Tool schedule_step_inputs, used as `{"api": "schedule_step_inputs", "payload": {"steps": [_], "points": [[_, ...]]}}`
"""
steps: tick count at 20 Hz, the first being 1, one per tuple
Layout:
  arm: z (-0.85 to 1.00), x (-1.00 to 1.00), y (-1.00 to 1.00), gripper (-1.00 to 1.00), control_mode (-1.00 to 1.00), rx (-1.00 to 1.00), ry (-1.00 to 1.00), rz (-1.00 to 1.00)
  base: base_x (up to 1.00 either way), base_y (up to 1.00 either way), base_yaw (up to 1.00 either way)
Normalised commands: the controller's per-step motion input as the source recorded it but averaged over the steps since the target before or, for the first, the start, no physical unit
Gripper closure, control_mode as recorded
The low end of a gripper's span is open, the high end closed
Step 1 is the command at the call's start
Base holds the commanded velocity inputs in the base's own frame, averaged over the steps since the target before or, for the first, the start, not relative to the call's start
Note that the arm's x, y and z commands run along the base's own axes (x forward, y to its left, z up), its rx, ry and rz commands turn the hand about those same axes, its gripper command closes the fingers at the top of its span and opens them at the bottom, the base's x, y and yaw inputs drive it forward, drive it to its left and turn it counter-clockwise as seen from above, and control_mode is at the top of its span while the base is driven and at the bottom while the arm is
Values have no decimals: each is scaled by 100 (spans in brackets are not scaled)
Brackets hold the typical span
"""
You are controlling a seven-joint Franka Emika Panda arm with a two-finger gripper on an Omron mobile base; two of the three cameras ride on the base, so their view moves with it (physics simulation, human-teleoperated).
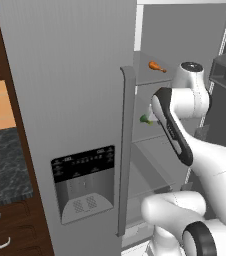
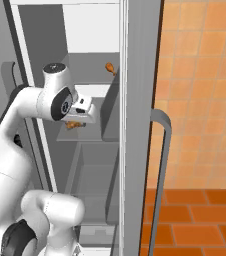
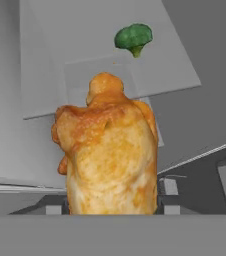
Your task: Place one broccoli and one chicken drumstick in each tupperware on the nearby counter, to pack two identical lunches.
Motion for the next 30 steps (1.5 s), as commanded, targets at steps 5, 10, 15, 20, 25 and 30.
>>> {"api": "schedule_step_inputs", "payload": {"steps": [5, 10, 15, 20, 25, 30], "points": [[-14, -100, 0, 100, -100, 14, 17, -1, 0, 0, 0], [30, -64, 10, 100, -100, 2, 13, 0, 0, 0, 0], [-13, -82, 29, 100, -100, 0, 17, -1, 0, 0, 0], [-95, -62, 11, 100, -100, 0, 11, -3, 0, 0, 0], [-24, -24, 0, 100, -100, 2, 7, 0, 0, 0, 0], [0, -4, 0, 100, 100, 0, 0, 0, -23, 27, 1]]}}
